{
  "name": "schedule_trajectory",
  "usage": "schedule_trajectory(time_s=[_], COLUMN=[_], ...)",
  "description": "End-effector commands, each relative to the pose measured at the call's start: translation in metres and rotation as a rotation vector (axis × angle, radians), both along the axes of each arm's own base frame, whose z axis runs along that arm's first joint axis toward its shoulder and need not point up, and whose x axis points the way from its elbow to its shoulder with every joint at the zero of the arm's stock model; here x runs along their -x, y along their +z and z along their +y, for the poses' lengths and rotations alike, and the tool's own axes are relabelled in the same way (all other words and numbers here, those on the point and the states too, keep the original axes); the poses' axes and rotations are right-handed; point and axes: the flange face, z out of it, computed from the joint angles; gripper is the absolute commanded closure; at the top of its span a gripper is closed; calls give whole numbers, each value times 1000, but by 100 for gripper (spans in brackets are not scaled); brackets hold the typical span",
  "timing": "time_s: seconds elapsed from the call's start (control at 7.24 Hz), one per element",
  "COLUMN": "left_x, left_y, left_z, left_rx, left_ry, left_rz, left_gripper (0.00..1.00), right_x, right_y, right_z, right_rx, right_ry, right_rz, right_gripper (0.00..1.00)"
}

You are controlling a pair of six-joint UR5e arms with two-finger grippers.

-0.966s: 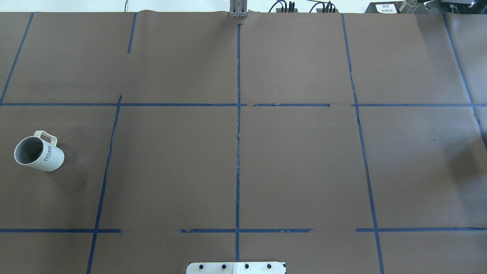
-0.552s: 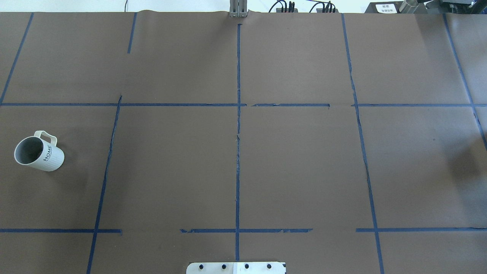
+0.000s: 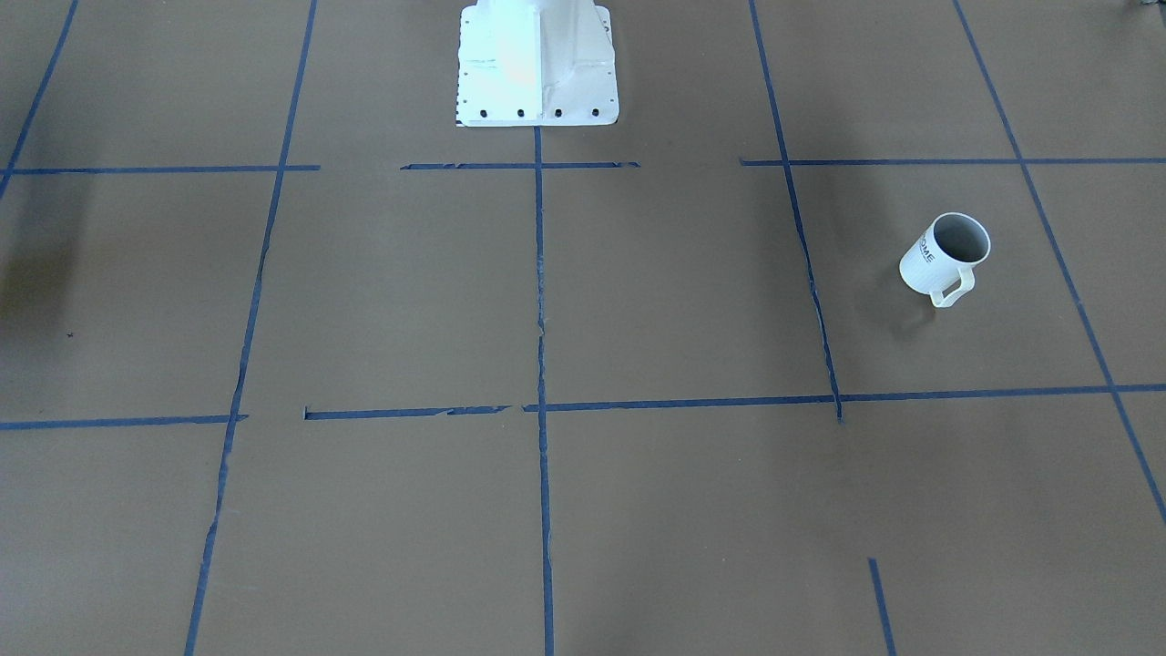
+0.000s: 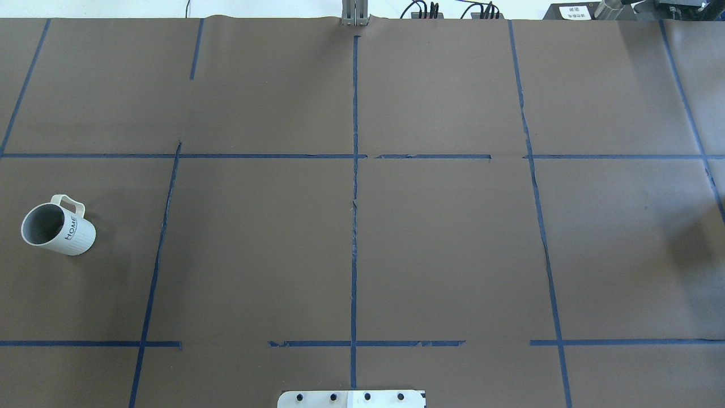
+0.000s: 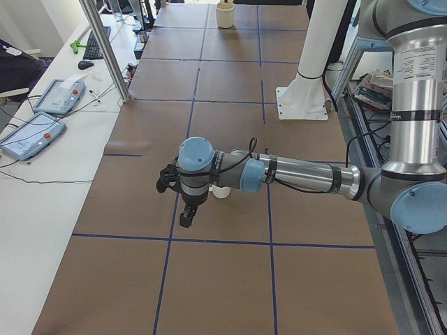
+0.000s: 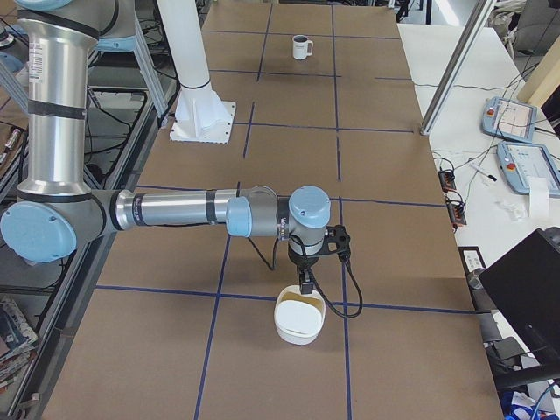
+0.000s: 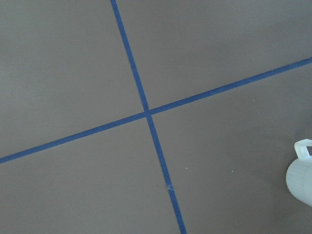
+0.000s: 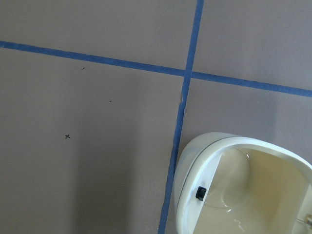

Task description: Left arm hands cup to right arm to dump lemon

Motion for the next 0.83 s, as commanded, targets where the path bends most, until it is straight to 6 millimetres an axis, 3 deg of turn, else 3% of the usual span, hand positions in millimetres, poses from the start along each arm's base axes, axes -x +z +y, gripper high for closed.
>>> schedule_trajectory(time_s=[0.0,0.28,0.41,0.69], left_x=[-66,-126,-156,-191], left_y=[-6,-15,-6,-3], left_z=[-1,11,28,38], left_rx=[70,144,152,155], left_ry=[-52,-130,-171,-194], left_rz=[53,107,82,63], left_gripper=[0,0,0,0], right_x=[0,0,0,0], right_y=[1,-2,-2,-2], right_z=[0,0,0,0], right_rx=[1,1,1,1], right_ry=[0,4,4,4], right_rz=[-2,-3,-3,-5], right_gripper=[0,0,0,0])
